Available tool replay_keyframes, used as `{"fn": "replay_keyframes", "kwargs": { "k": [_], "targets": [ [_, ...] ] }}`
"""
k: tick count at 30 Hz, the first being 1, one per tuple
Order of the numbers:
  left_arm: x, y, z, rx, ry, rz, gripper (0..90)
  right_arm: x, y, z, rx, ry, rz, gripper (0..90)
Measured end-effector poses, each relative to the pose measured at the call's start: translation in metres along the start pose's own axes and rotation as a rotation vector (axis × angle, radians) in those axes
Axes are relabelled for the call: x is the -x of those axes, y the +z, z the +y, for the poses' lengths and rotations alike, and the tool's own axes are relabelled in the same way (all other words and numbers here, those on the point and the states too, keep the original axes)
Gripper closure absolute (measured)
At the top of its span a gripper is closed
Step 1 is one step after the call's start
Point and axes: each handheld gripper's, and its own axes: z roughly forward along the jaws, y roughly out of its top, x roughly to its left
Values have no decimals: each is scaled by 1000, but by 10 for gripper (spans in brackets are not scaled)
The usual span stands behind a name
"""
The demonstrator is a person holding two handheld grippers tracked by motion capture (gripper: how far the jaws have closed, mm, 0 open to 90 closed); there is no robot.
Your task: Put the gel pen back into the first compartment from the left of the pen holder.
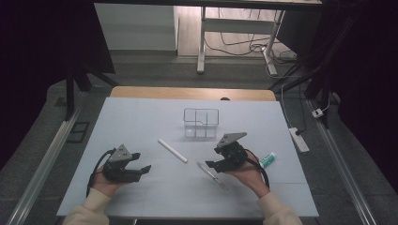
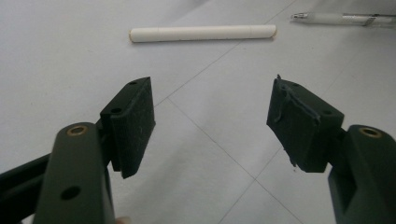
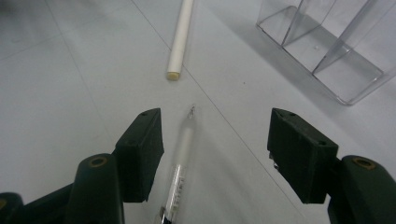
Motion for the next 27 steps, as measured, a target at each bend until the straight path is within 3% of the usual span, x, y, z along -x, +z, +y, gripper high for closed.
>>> {"fn": "replay_keyframes", "kwargs": {
  "k": [7,27],
  "targets": [
    [0,0,0,-2,2,0,317,-2,14,5,-26,44,24,356],
    [1,1,0,-4,8,0,317,-11,43,7,-140,27,21,365]
  ]
}}
